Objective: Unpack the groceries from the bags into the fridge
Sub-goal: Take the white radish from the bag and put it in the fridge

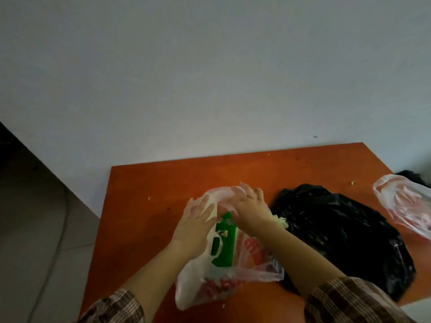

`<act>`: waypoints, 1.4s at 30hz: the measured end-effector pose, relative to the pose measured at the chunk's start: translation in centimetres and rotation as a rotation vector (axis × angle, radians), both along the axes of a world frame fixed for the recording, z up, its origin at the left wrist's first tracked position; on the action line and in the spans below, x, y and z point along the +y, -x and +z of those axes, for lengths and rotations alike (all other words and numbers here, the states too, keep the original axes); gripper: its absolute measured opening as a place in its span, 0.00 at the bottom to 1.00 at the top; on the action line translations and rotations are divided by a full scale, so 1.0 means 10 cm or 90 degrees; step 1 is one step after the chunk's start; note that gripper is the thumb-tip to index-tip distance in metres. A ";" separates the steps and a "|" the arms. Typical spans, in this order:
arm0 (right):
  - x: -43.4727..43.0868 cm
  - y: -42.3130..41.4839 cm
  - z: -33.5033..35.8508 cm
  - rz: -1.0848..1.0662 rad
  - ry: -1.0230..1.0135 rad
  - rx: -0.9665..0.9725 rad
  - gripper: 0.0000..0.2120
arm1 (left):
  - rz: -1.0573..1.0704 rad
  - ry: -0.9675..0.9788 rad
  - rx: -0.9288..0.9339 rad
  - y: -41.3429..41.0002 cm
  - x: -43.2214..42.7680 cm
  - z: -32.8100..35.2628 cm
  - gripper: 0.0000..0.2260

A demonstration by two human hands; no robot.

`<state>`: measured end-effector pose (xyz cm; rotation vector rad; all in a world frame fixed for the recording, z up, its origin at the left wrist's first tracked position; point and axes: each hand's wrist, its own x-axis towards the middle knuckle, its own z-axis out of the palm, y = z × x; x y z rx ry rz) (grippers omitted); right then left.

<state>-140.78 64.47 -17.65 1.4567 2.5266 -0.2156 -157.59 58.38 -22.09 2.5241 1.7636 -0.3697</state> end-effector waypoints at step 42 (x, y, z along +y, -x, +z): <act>0.91 0.86 -0.75 -0.359 0.209 0.125 0.18 | 0.018 0.191 -0.097 0.62 0.44 -0.80 0.27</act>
